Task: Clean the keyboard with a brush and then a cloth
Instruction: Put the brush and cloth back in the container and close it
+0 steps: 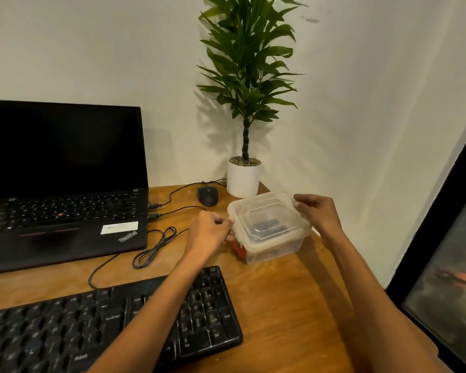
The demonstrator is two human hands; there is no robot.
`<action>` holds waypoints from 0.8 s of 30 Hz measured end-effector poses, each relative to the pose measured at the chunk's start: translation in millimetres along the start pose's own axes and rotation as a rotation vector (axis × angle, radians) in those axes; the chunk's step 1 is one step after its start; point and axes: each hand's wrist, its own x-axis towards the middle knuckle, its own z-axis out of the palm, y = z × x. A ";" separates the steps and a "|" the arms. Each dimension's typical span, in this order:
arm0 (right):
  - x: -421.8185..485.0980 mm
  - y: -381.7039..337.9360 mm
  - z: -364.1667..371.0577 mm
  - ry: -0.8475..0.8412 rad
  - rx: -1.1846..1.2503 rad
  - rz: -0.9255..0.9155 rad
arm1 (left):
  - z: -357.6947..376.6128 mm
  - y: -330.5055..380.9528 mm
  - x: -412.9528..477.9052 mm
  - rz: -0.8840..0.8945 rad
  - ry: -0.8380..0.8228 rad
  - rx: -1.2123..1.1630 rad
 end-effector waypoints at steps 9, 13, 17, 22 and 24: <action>8.1 13.0 16.7 0.019 -0.208 0.019 | 7.0 -4.9 9.1 -0.074 0.045 0.096; 8.6 15.2 18.4 0.020 -0.221 0.022 | 7.9 -7.8 10.7 -0.095 0.035 0.096; 8.1 21.7 17.3 0.018 -0.204 0.014 | 10.4 -11.6 11.8 -0.139 0.000 0.029; 9.6 28.8 15.2 0.011 -0.111 0.033 | 10.2 -11.6 11.2 -0.186 -0.024 -0.036; 9.8 31.5 14.1 0.014 -0.031 0.057 | 9.4 -12.6 10.3 -0.213 -0.053 -0.088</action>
